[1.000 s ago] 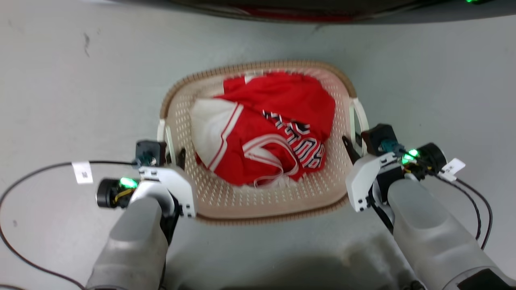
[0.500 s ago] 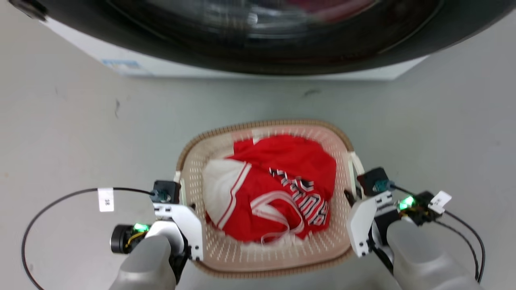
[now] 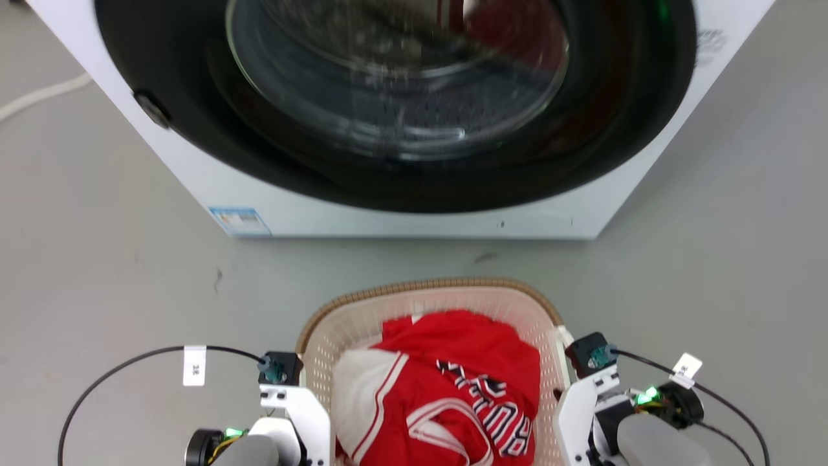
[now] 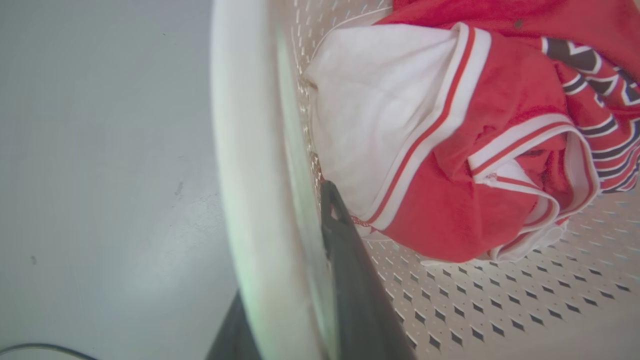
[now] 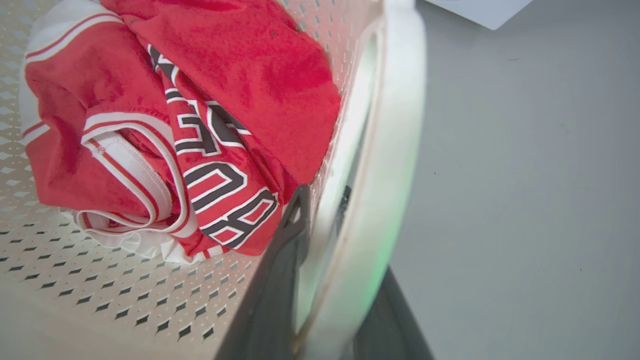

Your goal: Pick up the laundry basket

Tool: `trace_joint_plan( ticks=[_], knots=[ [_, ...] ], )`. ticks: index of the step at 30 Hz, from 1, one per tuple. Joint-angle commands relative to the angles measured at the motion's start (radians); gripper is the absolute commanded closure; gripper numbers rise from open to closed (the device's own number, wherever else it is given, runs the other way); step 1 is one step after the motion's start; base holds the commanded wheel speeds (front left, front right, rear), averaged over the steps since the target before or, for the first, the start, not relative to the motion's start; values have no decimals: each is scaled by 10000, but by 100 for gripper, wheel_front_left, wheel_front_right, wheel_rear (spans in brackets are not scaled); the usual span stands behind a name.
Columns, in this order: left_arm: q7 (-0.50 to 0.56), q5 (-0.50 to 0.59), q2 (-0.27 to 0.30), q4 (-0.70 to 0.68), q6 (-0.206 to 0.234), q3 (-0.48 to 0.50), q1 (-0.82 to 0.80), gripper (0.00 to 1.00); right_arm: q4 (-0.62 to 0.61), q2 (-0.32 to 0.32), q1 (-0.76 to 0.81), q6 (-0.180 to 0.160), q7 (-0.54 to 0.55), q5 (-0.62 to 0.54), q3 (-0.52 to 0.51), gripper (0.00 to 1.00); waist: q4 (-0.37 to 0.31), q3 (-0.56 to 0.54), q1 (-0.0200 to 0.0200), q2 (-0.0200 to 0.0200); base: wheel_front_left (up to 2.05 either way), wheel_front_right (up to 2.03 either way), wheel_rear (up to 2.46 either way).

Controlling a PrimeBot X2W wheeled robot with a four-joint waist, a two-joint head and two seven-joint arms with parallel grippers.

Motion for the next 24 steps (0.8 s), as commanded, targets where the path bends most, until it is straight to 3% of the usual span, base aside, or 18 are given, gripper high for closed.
trace_joint_plan(
  ticks=[1, 13, 24],
  knots=[
    [69, -69, -120, -123, -95, -135, 135, 100, -56, 177, 166, 49, 42, 50, 124, 100, 35, -639, 2, -1, 0, 0, 0],
    [1502, -1452, 102, -562, -100, -1470, 928, 100, 38, 111, 826, 49, 832, 1010, 934, 100, 161, -2447, 2, -1, 0, 0, 0],
    [2452, -2539, 289, -746, -101, -2353, 1023, 100, -139, -43, 999, 47, 1473, 1859, 1601, 100, 191, -3035, 2, -1, 0, 0, 0]
  ],
)
